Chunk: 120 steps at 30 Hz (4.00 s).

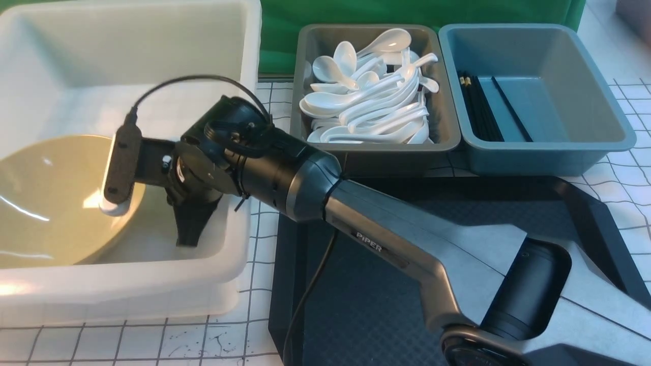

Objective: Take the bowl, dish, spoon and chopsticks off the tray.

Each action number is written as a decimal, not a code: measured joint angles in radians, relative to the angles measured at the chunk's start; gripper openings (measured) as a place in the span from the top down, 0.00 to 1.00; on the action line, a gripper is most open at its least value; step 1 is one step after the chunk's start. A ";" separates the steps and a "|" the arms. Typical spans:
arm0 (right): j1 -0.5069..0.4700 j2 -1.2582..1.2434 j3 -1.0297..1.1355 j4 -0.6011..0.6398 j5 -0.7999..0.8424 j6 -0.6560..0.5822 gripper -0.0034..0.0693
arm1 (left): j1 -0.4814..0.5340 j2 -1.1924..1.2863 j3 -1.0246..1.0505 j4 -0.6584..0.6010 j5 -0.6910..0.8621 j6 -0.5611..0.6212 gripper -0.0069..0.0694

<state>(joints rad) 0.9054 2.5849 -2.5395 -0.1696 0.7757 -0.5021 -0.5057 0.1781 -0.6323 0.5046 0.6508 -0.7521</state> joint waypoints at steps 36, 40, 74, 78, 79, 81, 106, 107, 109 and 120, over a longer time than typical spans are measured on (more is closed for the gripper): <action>0.027 -0.196 0.009 -0.025 0.132 0.032 0.29 | 0.000 0.000 0.000 -0.006 -0.014 0.035 0.91; 0.046 -0.281 0.009 -0.024 0.247 0.033 0.31 | 0.000 0.000 0.000 -0.010 -0.018 0.035 0.91; 0.047 -1.379 1.120 -0.019 0.396 0.692 0.92 | 0.000 -0.191 0.403 -0.355 -0.507 0.039 0.91; 0.047 -1.418 1.201 -0.019 0.395 0.707 0.91 | 0.000 -0.191 0.403 -0.354 -0.485 0.039 0.91; 0.047 -1.423 1.210 -0.019 0.395 0.707 0.91 | 0.000 -0.191 0.403 -0.354 -0.478 0.039 0.91; 0.047 -1.430 1.216 -0.019 0.396 0.710 0.91 | 0.000 -0.191 0.403 -0.354 -0.463 0.039 0.91; -0.015 -1.476 1.297 -0.069 0.280 0.659 0.88 | 0.000 -0.191 0.403 -0.354 -0.429 0.039 0.91; -0.029 -1.489 1.324 -0.063 0.241 0.655 0.88 | 0.000 -0.191 0.403 -0.354 -0.429 0.039 0.91; -0.138 -1.554 1.465 -0.016 0.097 0.621 0.88 | 0.000 -0.191 0.403 -0.354 -0.429 0.039 0.91; -0.654 -2.101 2.205 0.143 -0.338 0.511 0.88 | 0.000 -0.191 0.403 -0.354 -0.425 0.035 0.91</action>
<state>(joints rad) 0.2511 0.4839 -0.3340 -0.0263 0.4382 0.0091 -0.5057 -0.0130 -0.2298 0.1505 0.2256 -0.7168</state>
